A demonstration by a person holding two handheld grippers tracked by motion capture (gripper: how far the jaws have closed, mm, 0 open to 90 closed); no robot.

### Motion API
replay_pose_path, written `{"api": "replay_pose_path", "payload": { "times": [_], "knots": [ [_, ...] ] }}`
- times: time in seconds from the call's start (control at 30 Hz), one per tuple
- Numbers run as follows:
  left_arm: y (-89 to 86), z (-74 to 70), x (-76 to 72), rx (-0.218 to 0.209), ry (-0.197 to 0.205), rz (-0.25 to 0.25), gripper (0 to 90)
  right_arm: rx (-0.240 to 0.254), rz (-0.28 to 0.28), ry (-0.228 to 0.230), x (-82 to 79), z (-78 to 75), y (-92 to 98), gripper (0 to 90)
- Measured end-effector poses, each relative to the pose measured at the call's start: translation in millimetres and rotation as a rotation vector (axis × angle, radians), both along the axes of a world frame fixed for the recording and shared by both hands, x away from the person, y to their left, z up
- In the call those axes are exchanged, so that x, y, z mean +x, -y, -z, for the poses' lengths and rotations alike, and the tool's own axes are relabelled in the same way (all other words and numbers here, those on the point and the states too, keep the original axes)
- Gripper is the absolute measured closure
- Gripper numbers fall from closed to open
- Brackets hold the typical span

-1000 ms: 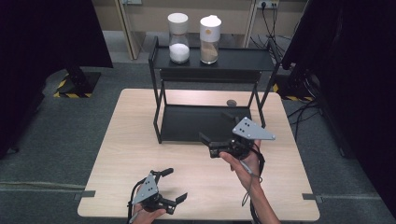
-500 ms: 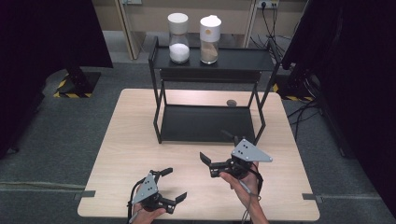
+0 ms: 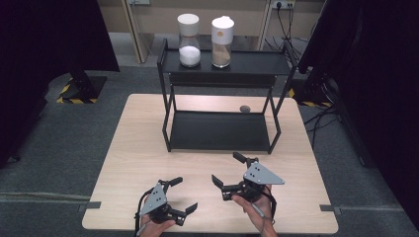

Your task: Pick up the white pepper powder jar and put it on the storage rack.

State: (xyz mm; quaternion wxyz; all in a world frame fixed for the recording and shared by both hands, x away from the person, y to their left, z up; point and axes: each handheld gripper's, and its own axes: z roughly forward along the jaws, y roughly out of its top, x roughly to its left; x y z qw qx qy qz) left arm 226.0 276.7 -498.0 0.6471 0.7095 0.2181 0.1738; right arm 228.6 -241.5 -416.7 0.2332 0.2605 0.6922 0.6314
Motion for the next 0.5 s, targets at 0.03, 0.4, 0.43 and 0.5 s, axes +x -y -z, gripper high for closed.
{"api": "replay_pose_path", "payload": {
  "times": [0.03,0.4,0.43,0.5],
  "knots": [
    [-0.1,0.0,-0.1,0.0,0.0,-0.001,0.1,0.001,-0.001,-0.003,-0.9,2.3,0.4,0.4],
    [-1.0,0.2,-0.1,-0.004,0.0,-0.01,0.1,0.011,-0.007,-0.029,-10.3,27.1,2.4,0.4],
    [-1.0,0.2,0.0,-0.004,-0.001,-0.01,0.1,0.009,-0.008,-0.033,-11.0,28.9,2.4,0.4],
    [-0.9,0.3,0.0,-0.004,-0.001,-0.01,0.1,0.014,-0.008,-0.041,-12.5,33.3,2.7,0.4]
  ]
}}
